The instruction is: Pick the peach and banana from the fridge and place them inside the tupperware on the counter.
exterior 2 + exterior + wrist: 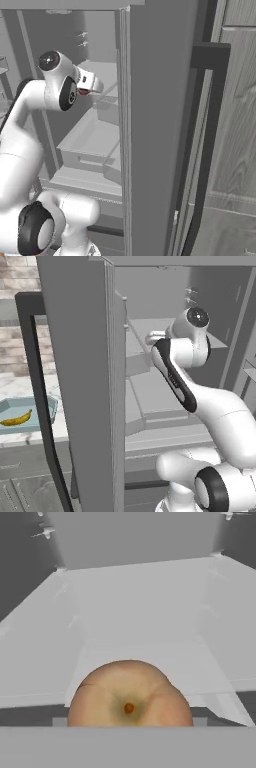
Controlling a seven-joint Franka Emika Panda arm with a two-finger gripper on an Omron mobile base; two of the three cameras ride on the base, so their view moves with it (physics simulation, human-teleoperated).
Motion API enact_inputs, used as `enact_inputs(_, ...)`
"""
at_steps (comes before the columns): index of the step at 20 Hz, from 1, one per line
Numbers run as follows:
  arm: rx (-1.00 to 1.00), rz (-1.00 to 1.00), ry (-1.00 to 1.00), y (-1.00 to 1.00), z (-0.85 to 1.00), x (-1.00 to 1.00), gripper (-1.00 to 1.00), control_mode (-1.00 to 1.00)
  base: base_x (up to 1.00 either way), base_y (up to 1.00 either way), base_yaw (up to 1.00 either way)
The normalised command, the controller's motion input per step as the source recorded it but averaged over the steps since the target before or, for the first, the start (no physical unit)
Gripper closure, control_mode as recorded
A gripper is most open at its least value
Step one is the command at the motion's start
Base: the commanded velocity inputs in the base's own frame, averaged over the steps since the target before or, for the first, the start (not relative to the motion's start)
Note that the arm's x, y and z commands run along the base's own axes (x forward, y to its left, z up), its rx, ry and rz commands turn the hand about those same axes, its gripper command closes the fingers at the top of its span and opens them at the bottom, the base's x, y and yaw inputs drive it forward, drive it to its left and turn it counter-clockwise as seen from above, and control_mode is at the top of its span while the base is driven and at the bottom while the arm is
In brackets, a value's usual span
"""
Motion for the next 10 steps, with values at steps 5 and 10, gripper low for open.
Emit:
enact_inputs(5,0.00,0.00,0.00,0.00,0.35,-1.00,1.00,-1.00,0.00,0.00,0.00)
enact_inputs(10,0.00,0.00,0.00,0.00,0.31,-0.97,1.00,-1.00,0.00,0.00,0.00)
